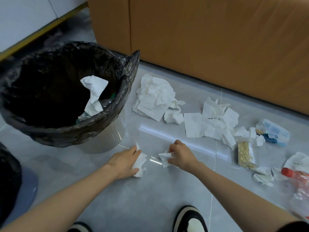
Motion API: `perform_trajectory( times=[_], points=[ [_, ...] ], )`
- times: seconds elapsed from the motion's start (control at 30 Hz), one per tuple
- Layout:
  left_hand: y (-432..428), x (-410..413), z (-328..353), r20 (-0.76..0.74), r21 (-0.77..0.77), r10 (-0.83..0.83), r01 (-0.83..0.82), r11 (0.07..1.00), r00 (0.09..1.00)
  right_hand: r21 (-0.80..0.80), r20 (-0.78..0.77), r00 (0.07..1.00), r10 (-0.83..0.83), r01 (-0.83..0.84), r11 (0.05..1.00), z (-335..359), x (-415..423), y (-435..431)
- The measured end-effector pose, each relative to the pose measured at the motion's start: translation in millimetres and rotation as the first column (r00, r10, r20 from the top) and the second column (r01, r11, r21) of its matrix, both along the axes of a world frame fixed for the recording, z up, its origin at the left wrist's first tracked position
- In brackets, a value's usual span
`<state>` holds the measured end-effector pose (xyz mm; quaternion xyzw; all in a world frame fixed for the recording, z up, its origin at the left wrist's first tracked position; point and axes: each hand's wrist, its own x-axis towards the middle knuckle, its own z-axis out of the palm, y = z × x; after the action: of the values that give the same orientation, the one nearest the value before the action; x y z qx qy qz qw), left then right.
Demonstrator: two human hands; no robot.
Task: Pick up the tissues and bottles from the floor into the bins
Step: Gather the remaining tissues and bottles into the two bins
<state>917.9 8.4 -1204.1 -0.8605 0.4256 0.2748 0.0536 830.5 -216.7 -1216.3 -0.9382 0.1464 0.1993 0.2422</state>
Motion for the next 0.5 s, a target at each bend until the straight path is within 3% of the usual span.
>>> perform_trajectory(
  times=[0.17,0.27,0.37,0.43,0.5],
  points=[
    [2,-3,1,0.021,0.048,-0.07,0.069,0.996,0.997,0.231,0.092,0.929,-0.358,0.33,0.915,2,-3,1],
    [-6,-10,8,-0.007,-0.042,0.007,-0.008,0.999,1.0,0.479,0.079,0.794,-0.603,0.501,0.721,18,6,2],
    [-19,-9,30,-0.008,-0.264,0.08,-0.079,0.961,0.997,0.675,0.035,0.665,-0.746,0.535,0.508,41,22,4],
    [-34,-3,50,0.15,-0.452,0.098,-0.02,0.892,0.984,0.766,0.021,0.617,-0.786,0.495,0.409,63,34,5],
    [-50,5,71,0.376,-0.567,0.15,0.099,0.817,0.914,0.831,0.039,0.591,-0.805,0.428,0.355,85,45,6]
  ],
)
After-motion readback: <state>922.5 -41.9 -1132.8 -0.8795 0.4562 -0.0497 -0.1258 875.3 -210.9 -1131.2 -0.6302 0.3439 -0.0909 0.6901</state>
